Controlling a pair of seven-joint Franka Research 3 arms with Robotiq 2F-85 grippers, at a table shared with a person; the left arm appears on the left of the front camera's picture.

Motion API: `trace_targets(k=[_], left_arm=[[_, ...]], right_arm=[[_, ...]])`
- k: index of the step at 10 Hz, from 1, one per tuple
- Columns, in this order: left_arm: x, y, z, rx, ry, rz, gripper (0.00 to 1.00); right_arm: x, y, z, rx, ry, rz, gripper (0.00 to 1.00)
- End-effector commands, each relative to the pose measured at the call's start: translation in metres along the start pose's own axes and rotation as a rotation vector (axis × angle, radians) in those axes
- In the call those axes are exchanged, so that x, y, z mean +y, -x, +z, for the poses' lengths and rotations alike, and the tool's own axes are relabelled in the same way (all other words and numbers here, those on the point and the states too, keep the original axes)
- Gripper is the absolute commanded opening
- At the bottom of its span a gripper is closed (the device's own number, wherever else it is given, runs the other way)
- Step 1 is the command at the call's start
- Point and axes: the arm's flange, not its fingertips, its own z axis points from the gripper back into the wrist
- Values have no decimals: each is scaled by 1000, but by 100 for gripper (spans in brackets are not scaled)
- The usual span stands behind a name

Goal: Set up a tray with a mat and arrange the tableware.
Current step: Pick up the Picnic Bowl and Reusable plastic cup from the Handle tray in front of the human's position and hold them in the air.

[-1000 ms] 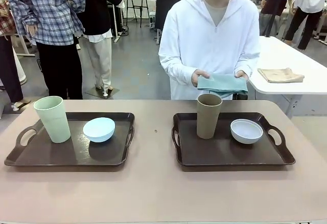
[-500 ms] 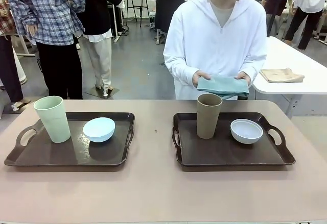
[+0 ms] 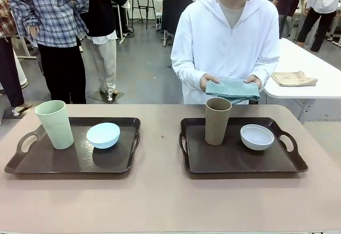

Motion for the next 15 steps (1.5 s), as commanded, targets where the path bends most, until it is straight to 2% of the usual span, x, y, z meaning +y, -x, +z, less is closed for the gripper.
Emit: trace_targets(k=[1,12,14,15], left_arm=[[1,0,3,-4,10,-13,100],[0,0,0,0,0,0,100],[-54,-30,-39,17,-193,-217,100],[-73,-44,-55,49,-232,-266,100]], right_arm=[[0,-1,1,-6,-21,14,100],[0,0,0,0,1,0,100],[31,-34,-27,81,138,59,100],[42,-50,-36,92,142,34,100]])
